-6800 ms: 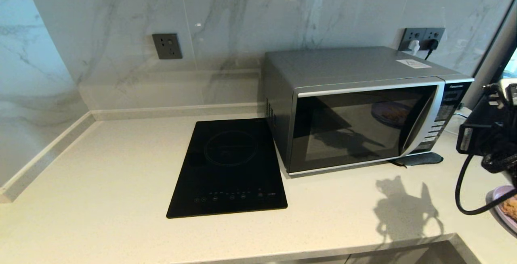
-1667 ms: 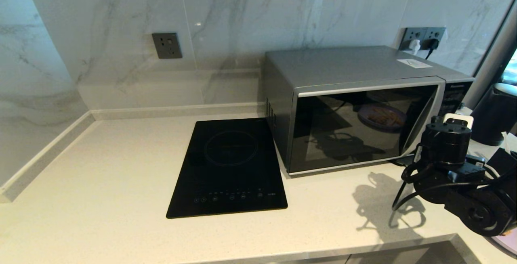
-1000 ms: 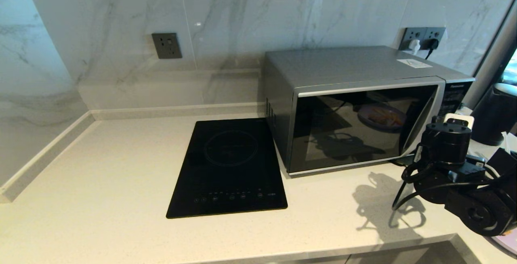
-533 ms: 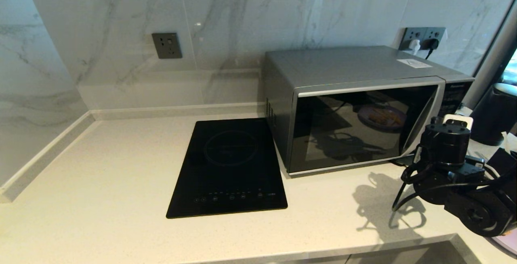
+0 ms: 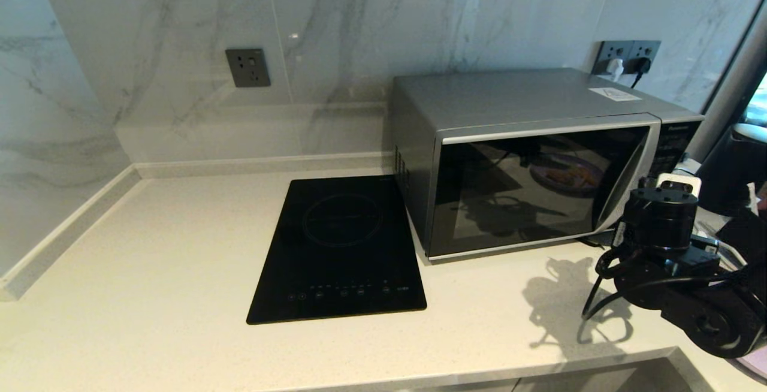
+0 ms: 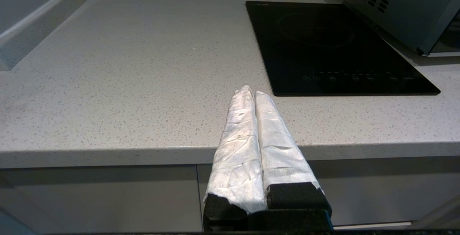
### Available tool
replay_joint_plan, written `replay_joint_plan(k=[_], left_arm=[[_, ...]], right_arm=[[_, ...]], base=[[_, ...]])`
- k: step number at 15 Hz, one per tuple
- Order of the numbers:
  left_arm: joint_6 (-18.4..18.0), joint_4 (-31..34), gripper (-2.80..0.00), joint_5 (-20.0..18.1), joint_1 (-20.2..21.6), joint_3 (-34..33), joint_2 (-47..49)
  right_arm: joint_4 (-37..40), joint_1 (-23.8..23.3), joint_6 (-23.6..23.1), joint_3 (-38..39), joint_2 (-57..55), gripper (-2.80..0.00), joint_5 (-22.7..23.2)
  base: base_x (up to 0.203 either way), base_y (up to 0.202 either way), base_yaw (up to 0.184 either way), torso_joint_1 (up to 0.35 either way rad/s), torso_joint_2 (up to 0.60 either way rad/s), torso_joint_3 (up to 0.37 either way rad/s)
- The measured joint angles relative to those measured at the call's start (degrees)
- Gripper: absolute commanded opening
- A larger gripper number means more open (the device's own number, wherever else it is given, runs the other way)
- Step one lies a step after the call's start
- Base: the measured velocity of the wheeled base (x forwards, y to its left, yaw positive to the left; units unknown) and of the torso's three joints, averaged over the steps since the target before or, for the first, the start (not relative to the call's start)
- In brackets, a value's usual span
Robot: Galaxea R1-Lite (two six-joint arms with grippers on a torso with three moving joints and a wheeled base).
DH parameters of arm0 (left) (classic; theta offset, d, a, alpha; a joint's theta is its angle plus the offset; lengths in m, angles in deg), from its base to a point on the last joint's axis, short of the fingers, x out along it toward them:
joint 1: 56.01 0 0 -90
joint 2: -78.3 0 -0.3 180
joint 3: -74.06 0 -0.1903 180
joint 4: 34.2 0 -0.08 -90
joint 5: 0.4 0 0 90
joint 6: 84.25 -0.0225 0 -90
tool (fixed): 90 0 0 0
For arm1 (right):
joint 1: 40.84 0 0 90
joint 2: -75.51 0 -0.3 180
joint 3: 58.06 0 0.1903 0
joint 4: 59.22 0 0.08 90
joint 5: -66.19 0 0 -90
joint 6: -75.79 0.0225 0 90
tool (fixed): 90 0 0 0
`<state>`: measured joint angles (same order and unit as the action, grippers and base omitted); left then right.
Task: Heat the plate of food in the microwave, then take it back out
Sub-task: Open the microwave oven
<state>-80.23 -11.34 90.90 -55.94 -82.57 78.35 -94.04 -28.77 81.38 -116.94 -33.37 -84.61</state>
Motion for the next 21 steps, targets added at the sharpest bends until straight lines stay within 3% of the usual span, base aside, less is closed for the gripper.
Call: replay_joint_plan(k=[5, 12, 21], left_arm=[[0.00, 0.00, -2.80, 0.00, 0.00, 0.00, 0.00], [0.03, 0.00, -2.80, 0.00, 0.00, 0.00, 0.00], [0.01, 0.00, -2.80, -0.02, 0.00, 0.00, 0.00]], right_arm=[[0.00, 0.05, -0.39, -2.07, -0.44, 0.00, -0.59], [0.11, 1.43, -0.86, -10.15, -4.85, 0.00, -5.32], [0.19, 1.54, -3.05, -17.58, -10.29, 0.00, -5.89]], base=[[0.000, 0.000, 0.000, 0.000, 0.00, 0.000], [0.000, 0.000, 0.000, 0.000, 0.00, 0.000], [0.000, 0.000, 0.000, 0.000, 0.00, 0.000]])
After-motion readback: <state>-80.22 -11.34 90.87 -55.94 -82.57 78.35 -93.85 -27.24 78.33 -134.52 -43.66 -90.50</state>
